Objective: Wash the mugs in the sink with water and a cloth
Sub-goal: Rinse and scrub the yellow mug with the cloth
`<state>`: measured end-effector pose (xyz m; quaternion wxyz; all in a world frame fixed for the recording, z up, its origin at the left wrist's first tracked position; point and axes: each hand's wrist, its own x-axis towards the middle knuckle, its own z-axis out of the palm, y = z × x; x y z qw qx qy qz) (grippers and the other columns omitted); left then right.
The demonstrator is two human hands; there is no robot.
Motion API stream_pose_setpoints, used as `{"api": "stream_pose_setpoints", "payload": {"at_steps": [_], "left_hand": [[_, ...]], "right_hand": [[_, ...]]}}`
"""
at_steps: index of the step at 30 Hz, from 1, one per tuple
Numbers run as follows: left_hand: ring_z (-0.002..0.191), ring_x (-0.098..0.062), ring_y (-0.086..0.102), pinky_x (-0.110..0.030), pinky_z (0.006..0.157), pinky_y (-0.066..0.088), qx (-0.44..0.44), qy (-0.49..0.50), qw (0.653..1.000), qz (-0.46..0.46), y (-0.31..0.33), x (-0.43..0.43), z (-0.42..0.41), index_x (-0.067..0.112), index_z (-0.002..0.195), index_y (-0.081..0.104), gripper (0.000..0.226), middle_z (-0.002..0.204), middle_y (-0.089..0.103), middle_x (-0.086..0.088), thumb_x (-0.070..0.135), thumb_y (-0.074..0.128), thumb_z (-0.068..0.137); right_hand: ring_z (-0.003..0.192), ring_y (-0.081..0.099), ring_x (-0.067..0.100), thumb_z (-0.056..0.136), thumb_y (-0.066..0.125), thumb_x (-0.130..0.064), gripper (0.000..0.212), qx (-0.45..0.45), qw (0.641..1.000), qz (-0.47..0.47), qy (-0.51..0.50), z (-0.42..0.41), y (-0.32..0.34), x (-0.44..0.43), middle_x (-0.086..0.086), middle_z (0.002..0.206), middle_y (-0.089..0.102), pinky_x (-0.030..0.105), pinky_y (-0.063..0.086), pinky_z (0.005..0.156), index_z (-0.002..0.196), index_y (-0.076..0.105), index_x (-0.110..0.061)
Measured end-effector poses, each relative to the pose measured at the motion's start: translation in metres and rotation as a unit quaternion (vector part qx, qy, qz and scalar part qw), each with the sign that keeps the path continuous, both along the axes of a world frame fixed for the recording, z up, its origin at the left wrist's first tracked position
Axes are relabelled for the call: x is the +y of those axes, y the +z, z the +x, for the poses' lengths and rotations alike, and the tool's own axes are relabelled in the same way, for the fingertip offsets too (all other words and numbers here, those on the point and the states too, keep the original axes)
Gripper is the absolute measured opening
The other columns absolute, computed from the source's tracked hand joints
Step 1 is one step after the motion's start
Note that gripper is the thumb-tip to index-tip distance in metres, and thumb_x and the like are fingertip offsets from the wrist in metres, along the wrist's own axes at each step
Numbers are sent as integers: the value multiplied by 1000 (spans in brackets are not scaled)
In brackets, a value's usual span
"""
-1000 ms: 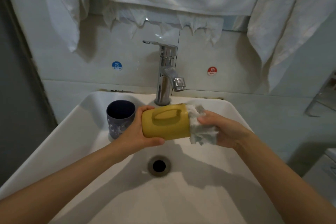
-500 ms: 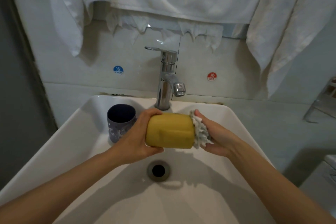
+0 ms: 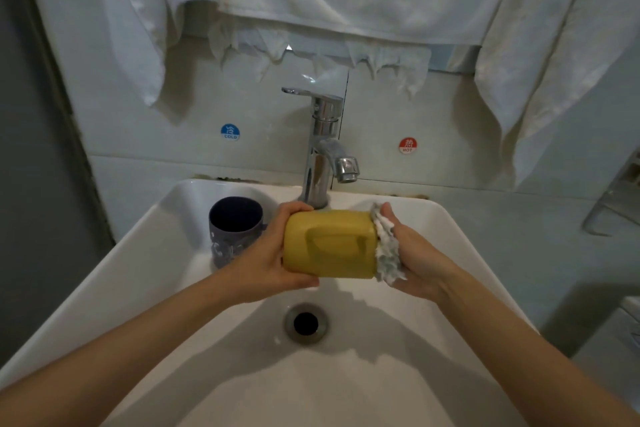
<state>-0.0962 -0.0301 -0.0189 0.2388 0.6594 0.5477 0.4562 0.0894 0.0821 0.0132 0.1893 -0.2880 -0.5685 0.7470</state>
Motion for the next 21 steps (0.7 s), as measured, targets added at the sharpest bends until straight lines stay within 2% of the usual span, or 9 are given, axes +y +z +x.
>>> {"api": "stream_pose_setpoints", "payload": {"at_steps": [2, 3, 5, 8, 12, 14, 16, 18, 21], "left_hand": [[104, 10, 45, -11, 78, 48, 31, 10, 999, 26, -1, 1, 0, 42, 123, 19, 89, 124, 30, 17, 13, 82, 67], [105, 6, 47, -11, 77, 49, 20, 13, 1000, 8, 0, 0, 0, 43, 121, 20, 86, 122, 31, 17, 14, 82, 68], [104, -6, 53, -17, 72, 53, -85, -1, 992, -94, 2, -1, 0, 45, 117, 26, 81, 120, 38, 13, 18, 83, 66], [111, -24, 58, -35, 78, 56, -302, -50, 916, -257, 3, -1, -6, 34, 123, 40, 98, 128, 49, -2, 35, 93, 41], [100, -30, 66, -34, 70, 58, -344, -38, 885, -312, 8, -4, -8, 24, 122, 49, 108, 124, 55, -12, 43, 94, 26], [93, -32, 68, -37, 70, 59, -365, -29, 877, -310, 9, -4, -6, 22, 123, 48, 94, 122, 56, -14, 48, 88, 42], [97, -32, 66, -44, 77, 58, -363, 9, 889, -278, 7, 1, -3, 24, 129, 42, 79, 124, 54, -12, 51, 69, 60], [104, -25, 58, -43, 77, 57, -310, 73, 928, -195, 6, 5, 2, 31, 134, 32, 85, 133, 43, -4, 62, 59, 59], [104, 0, 47, -16, 71, 50, -75, 107, 991, -29, 3, 5, 5, 51, 132, 12, 107, 126, 32, 23, 82, 63, 44]], "right_hand": [[107, 56, 24, 65, 42, -56, 85, 6, 1000, -25, -6, -2, -2, 0, 11, 133, 52, 37, 41, 99, 139, 37, -14], [106, 58, 22, 67, 42, -56, 81, 2, 1000, -12, 6, -2, -1, -1, 7, 128, 57, 36, 43, 99, 136, 40, -13], [88, 67, 11, 81, 38, -50, 48, -21, 998, 44, 47, 1, 1, -4, -4, 99, 68, 27, 54, 81, 113, 52, -18], [71, 66, 1, 94, 43, -21, 9, -57, 986, 130, 87, 6, 4, -7, -6, 88, 63, 17, 53, 65, 97, 51, -21], [80, 66, 4, 88, 55, -15, 16, -85, 967, 205, 129, 5, 2, -9, -5, 94, 64, 19, 53, 74, 102, 52, -21], [81, 66, 8, 80, 58, -22, 23, -51, 977, 181, 101, 2, 0, -8, -2, 95, 65, 20, 53, 71, 103, 54, -18], [82, 66, 11, 76, 59, -27, 30, -13, 991, 124, 48, -4, -4, -8, 3, 95, 66, 22, 54, 70, 103, 54, -15], [82, 68, 17, 77, 59, -27, 30, 24, 999, 40, -2, -9, -9, -5, 6, 93, 70, 27, 57, 73, 103, 57, -12], [97, 66, 27, 69, 64, -32, 54, 43, 995, -85, -40, -14, -13, -5, 14, 105, 70, 37, 50, 93, 114, 60, -4]]}}
